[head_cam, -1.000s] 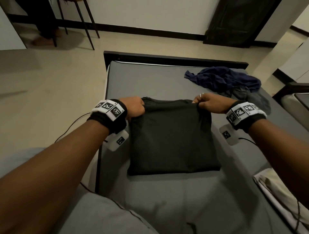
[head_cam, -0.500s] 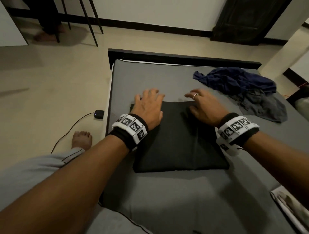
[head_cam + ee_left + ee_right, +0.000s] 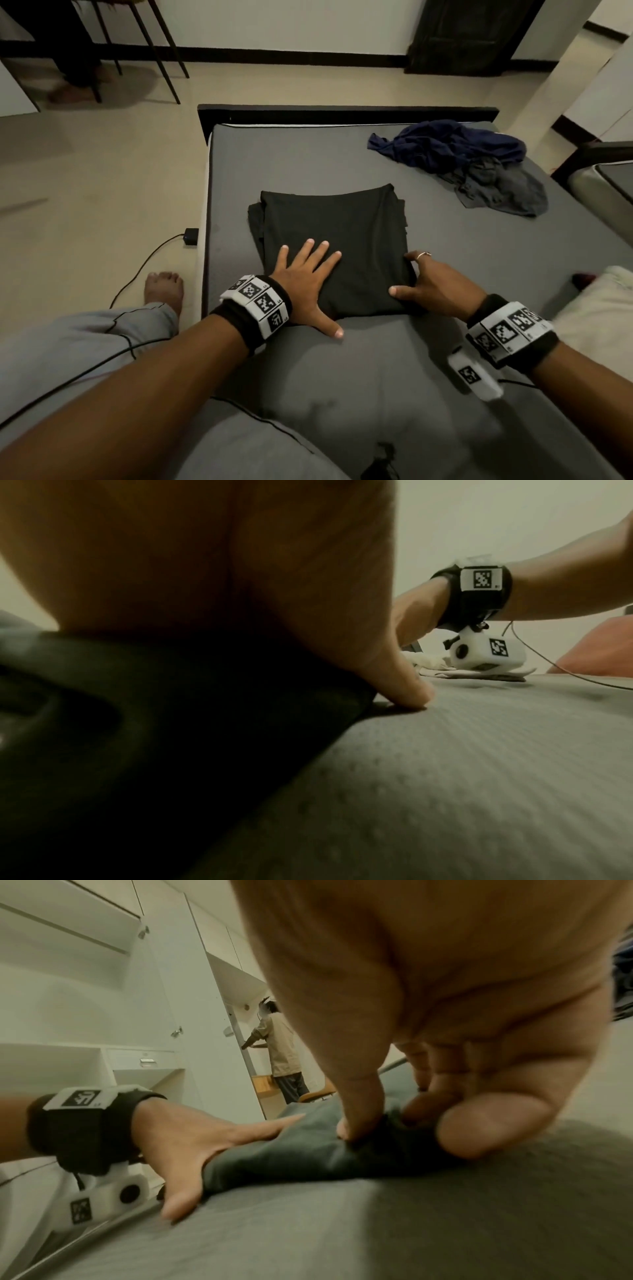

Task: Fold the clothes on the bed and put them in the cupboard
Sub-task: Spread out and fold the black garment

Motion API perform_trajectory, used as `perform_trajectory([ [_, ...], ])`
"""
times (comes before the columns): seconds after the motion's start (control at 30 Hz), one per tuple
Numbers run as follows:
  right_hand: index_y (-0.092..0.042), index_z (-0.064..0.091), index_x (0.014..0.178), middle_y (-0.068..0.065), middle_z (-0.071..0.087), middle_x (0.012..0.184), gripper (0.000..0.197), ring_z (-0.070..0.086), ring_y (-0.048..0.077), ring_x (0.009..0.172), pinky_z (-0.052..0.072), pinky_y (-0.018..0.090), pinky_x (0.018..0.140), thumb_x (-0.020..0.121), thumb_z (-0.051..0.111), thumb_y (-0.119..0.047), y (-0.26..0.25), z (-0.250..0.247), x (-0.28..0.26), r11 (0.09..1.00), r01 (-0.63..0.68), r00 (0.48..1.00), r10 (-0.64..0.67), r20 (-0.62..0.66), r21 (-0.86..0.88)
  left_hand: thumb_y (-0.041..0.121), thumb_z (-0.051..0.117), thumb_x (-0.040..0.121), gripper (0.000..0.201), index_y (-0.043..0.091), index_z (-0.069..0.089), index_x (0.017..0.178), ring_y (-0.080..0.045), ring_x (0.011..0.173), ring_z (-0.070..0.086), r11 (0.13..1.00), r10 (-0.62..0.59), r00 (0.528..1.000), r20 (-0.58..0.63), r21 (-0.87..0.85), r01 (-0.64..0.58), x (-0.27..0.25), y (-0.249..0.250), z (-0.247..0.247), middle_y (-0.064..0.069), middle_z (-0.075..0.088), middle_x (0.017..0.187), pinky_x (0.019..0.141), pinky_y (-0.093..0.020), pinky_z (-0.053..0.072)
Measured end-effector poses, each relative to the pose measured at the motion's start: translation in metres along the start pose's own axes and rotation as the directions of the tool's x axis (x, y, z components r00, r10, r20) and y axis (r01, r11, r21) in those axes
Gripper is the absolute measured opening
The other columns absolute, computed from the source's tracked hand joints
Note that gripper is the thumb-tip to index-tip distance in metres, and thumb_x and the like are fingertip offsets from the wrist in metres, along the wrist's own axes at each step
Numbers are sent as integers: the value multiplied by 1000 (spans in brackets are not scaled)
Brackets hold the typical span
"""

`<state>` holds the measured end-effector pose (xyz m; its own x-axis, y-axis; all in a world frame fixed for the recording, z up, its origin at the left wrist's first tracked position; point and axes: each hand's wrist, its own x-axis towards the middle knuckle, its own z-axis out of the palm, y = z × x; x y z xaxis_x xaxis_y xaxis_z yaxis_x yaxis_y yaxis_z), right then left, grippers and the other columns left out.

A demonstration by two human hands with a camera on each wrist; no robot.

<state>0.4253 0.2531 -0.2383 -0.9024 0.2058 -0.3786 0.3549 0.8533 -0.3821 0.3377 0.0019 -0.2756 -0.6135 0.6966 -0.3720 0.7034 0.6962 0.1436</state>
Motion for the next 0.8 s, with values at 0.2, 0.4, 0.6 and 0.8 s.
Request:
perform_trajectory([
  [0.2,-20,36,148,-6,53,94,69,53,11,80,41,19,69,90,73,-17,28,-7,-3,996,51,998,-49,-29,70,100,46,52,139,34,-20,154,-27,146,-31,986,-110,991,81,-115,119,-11,-16,3,12,-29,160,111,-72,-10],
  [0.4,-25,43,146,4,51,135,60,53,14,109,48,28,91,92,68,-37,10,-15,-16,965,204,947,-238,-214,-167,93,2,69,107,32,-14,156,-33,149,-22,958,-270,943,-193,-153,243,-14,-16,-11,-2,-27,161,113,-65,-9],
  [0.6,-33,6,160,2,-1,168,104,-2,27,154,11,50,124,79,49,-84,-36,31,8,848,385,922,-367,121,-365,96,34,68,119,31,-12,157,-29,149,-25,996,-70,991,-110,-56,64,-1,-10,6,0,-26,162,115,-60,-12],
  [0.8,-35,-16,157,-6,-24,165,126,-16,24,153,1,54,124,62,33,-102,-9,17,32,874,254,964,-191,186,-415,99,56,42,151,34,-23,153,-30,146,-30,994,-93,996,8,-53,94,-6,-27,7,5,-33,159,111,-72,-10],
])
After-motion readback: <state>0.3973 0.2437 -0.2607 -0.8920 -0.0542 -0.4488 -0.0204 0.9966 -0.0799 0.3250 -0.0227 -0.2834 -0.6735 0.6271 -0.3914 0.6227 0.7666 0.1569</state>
